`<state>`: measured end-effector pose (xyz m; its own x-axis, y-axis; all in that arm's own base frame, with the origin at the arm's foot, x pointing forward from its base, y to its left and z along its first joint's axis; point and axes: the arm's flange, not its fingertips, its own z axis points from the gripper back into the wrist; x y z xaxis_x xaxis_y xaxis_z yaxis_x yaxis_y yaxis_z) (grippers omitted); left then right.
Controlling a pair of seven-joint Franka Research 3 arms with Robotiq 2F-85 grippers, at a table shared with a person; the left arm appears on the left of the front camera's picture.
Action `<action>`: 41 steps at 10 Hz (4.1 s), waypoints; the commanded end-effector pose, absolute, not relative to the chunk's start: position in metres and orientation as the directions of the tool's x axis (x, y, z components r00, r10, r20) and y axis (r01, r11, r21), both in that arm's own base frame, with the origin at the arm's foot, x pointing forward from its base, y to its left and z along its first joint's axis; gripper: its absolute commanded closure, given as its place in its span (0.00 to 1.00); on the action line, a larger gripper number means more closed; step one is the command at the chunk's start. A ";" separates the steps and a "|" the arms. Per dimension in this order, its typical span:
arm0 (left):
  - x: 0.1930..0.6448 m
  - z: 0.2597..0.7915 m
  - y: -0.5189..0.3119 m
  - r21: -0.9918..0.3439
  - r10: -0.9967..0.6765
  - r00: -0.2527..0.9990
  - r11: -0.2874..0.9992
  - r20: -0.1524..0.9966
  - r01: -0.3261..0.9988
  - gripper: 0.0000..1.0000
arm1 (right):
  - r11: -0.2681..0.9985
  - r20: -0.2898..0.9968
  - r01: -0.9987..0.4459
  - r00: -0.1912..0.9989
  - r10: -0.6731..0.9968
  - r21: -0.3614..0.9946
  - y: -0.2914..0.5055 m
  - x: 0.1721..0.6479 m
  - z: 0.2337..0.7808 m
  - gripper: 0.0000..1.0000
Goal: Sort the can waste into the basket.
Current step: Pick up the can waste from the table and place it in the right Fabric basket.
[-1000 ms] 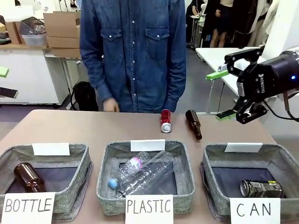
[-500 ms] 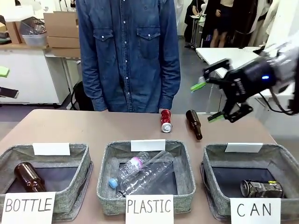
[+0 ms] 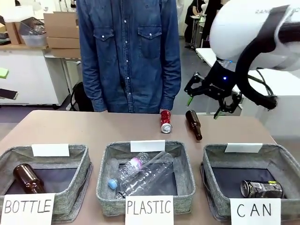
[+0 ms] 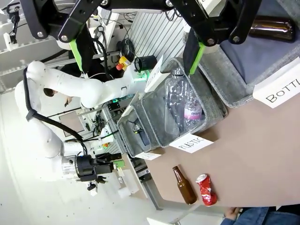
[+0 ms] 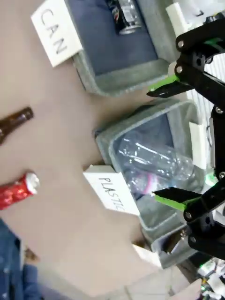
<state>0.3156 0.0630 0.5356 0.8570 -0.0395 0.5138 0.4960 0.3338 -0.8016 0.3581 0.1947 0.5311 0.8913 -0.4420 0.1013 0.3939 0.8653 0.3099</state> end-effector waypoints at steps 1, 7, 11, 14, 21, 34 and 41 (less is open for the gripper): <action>0.314 0.537 0.065 -0.795 -0.050 0.849 0.326 0.526 0.512 0.00 | 0.817 0.031 0.362 0.908 -0.419 0.449 0.197 0.362 0.529 0.00; 0.314 0.537 0.065 -0.795 -0.050 0.849 0.326 0.526 0.512 0.00 | 0.954 0.176 -0.092 0.983 0.042 0.286 0.198 0.424 0.527 0.00; 0.314 0.537 0.065 -0.795 -0.050 0.849 0.326 0.526 0.512 0.00 | 0.918 0.155 -0.120 0.986 0.066 0.378 0.164 0.397 0.534 0.00; 0.314 0.537 0.065 -0.795 -0.050 0.849 0.326 0.526 0.512 0.00 | 0.945 0.231 -0.183 0.966 0.121 0.270 0.148 0.361 0.539 0.00; 0.314 0.537 0.065 -0.795 -0.050 0.849 0.326 0.526 0.512 0.00 | 0.878 0.325 -0.376 0.904 0.278 0.295 0.121 0.322 0.545 0.00; 0.314 0.537 0.065 -0.795 -0.050 0.849 0.326 0.526 0.512 0.00 | 0.806 0.341 -0.410 0.898 0.277 0.426 0.071 0.331 0.551 0.00; 0.314 0.537 0.065 -0.795 -0.050 0.849 0.326 0.526 0.512 0.00 | 0.870 0.349 -0.288 0.926 0.146 0.400 0.104 0.363 0.538 0.00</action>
